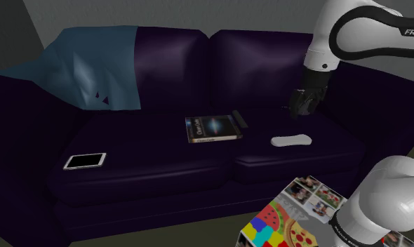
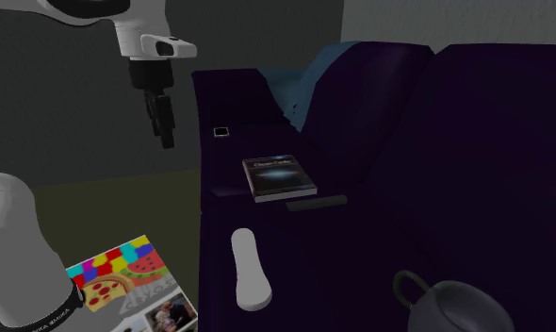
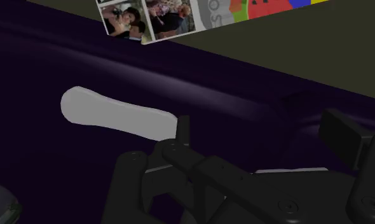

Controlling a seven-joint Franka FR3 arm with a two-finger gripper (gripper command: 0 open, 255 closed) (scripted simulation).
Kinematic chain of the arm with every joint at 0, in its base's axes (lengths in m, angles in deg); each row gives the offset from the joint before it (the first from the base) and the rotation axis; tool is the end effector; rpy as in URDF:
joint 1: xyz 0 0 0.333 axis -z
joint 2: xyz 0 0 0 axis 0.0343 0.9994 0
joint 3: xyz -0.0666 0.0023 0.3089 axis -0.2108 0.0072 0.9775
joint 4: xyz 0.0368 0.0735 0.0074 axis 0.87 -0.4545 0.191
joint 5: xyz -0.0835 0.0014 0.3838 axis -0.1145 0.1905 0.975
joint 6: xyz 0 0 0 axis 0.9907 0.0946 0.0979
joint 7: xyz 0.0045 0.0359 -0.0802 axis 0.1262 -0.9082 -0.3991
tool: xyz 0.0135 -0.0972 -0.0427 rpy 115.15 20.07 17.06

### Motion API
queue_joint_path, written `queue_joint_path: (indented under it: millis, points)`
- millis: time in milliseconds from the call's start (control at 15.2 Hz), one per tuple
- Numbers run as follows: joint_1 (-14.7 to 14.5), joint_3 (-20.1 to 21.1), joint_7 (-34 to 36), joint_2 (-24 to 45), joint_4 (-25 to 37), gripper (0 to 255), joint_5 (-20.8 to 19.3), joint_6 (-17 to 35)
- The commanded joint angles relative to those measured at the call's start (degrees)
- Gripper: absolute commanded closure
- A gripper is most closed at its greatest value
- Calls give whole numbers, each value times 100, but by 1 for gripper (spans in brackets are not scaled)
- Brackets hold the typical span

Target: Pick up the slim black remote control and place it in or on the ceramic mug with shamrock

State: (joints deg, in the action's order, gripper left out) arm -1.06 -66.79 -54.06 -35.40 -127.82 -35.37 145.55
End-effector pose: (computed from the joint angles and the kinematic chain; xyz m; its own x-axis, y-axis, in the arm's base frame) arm 0.2941 -0.0212 0.5660 0.9847 -0.1729 -0.0219 -0.1725 -0.9848 0.0180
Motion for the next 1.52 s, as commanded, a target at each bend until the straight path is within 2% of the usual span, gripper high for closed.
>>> queue_joint_path:
  millis: [0,396,792,1452]
  points:
    - [0,0,0,0,0,0,0,0]
    - [122,-135,184,1204,176,0,42,1059]
    - [210,-289,319,2499,630,0,140,1930]
    - [344,-548,397,4704,1948,0,518,2849]
